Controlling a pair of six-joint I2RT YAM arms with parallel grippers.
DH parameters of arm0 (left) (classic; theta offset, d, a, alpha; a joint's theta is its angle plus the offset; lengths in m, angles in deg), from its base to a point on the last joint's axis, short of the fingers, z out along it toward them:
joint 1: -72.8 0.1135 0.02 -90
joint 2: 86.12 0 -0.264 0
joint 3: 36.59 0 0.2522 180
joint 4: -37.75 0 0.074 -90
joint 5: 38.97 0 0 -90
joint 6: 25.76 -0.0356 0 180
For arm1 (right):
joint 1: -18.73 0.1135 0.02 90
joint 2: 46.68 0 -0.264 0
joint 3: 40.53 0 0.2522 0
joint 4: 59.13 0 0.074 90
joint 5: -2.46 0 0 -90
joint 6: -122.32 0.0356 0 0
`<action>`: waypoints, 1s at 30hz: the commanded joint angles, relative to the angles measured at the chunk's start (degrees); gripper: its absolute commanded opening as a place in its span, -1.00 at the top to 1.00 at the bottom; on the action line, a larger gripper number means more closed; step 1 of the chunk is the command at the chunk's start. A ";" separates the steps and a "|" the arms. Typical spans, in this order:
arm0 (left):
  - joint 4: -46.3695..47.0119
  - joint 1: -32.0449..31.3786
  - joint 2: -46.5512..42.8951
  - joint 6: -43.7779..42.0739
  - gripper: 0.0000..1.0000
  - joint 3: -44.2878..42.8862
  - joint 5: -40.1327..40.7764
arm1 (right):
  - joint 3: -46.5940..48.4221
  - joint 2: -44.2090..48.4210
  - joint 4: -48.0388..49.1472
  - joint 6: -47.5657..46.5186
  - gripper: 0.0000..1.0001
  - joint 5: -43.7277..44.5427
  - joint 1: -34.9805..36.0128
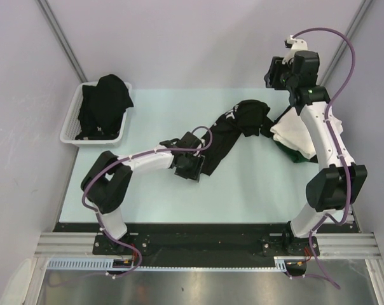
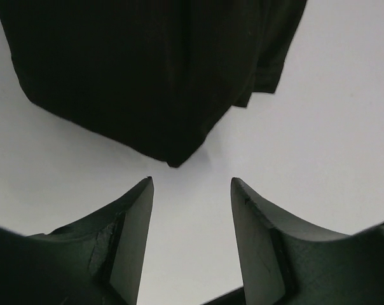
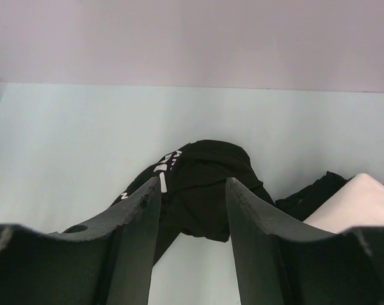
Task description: Fold and stack the t-shirts
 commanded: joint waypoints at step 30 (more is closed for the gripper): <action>-4.12 0.03 4.97 -4.64 1.00 -8.37 17.45 | -2.30 4.70 1.98 1.33 -0.07 -2.04 0.17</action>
